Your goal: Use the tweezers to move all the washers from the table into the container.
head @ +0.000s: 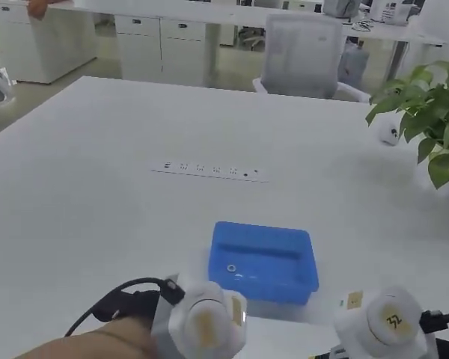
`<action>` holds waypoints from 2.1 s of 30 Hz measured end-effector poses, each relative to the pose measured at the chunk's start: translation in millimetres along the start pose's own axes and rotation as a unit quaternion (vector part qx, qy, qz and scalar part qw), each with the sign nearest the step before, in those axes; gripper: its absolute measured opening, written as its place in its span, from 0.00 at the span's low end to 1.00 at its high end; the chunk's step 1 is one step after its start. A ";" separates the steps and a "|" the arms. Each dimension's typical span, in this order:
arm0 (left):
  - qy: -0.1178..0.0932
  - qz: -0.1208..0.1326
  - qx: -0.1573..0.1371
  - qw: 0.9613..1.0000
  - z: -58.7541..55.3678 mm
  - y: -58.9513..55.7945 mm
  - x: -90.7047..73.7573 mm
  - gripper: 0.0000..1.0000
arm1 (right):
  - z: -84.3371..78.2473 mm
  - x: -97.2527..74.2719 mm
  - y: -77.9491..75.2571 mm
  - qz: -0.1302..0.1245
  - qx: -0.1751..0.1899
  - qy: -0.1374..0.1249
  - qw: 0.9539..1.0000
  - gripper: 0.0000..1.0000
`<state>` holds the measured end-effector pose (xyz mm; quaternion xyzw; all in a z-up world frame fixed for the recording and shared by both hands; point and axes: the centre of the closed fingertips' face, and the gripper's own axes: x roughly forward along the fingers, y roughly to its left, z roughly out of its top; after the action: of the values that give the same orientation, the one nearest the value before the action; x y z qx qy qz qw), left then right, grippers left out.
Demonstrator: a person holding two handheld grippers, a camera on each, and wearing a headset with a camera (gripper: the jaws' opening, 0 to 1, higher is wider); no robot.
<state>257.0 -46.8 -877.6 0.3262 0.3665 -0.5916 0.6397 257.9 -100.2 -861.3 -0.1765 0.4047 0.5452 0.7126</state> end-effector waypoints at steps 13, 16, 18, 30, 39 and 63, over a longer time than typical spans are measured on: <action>0.015 -0.034 -0.036 0.999 -1.3 -8.6 -0.4 0.01 | 10.4 -0.1 20.6 -0.042 -0.090 0.012 0.995 0.13; 0.018 -0.051 -0.043 0.998 -1.4 -12.1 -0.2 0.01 | 10.3 5.5 20.4 -0.049 -0.115 0.023 0.992 0.13; 0.018 -0.055 -0.053 0.997 -1.6 -11.3 -0.5 0.01 | 11.8 9.7 19.9 -0.049 -0.122 0.022 0.991 0.13; 0.017 -0.091 -0.118 0.989 -3.6 -14.4 -1.4 0.01 | 4.9 25.6 24.8 -0.037 -0.219 0.058 0.973 0.11; 0.017 -0.073 -0.074 0.994 -4.7 -16.2 -2.0 0.01 | -0.7 29.9 25.3 -0.026 -0.266 0.076 0.961 0.04; -0.019 0.097 -0.020 0.995 0.0 -2.7 -2.0 0.00 | -2.6 26.1 11.9 0.002 -0.190 0.080 0.979 0.06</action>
<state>254.3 -46.0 -875.8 0.3357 0.3325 -0.5255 0.7076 248.0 -81.3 -880.7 -0.3510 0.3502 0.5976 0.6302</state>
